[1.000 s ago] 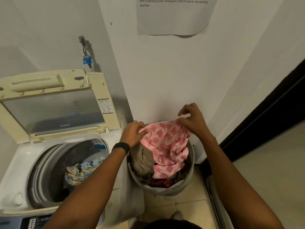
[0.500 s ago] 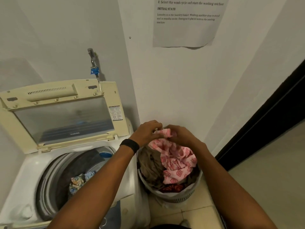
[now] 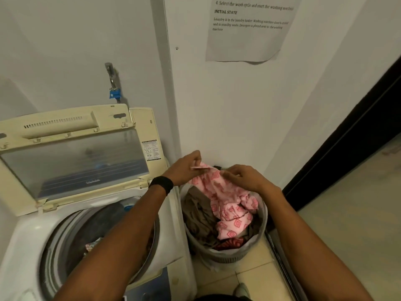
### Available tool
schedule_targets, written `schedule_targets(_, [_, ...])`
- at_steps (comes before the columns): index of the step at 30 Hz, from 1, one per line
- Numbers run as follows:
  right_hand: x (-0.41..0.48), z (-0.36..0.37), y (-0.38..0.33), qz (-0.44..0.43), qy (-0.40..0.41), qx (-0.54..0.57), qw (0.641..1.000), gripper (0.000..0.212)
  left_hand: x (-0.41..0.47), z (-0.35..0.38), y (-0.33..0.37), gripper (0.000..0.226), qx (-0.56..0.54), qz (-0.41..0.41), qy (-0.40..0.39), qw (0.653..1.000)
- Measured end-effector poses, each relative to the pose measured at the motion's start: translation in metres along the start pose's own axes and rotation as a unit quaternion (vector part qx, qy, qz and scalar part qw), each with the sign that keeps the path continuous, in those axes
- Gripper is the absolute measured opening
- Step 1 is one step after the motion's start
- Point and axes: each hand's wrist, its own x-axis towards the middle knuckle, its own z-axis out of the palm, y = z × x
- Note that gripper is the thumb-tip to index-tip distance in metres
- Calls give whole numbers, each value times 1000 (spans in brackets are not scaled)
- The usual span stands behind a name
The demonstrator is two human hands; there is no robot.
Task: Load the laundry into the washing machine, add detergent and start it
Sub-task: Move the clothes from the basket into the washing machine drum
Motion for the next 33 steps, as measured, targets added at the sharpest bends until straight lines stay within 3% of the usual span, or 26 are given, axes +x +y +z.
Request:
schedule_targets(4, [-3,4,-14,-78,-7,62,995,29,-1,8,15,38,-122,38,39,991])
schedule_targets(7, [-5,8,-28,-99,50,92,990,21,0,11,22,39,-150,68,81,983])
schedule_targets(10, [-4,10,-37,-101,56,113,987,15,3,6,21,39,-168,87,109,976])
schedule_targets(16, [-11,10,-39,-71,162,93,980,41,5,-9,5,23,-148,88,166,971])
schedule_targets(18, [-15,1,-32,-57,138,48,988,48,5,-12,-1,25,-127,95,178,971])
schedule_targets(21, [-12,-10,-21,-69,131,-27,989,33,5,-7,-4,30,-84,108,159,978])
schedule_targets(25, [-6,-10,-26,-76,139,44,986,35,6,-3,3,28,-113,136,162,971])
schedule_targets(29, [-4,-1,-41,-84,78,109,987,53,7,-7,21,25,-139,167,129,968])
schedule_targets(33, [0,-1,-39,-63,56,63,994,36,7,-8,15,25,-140,162,138,967])
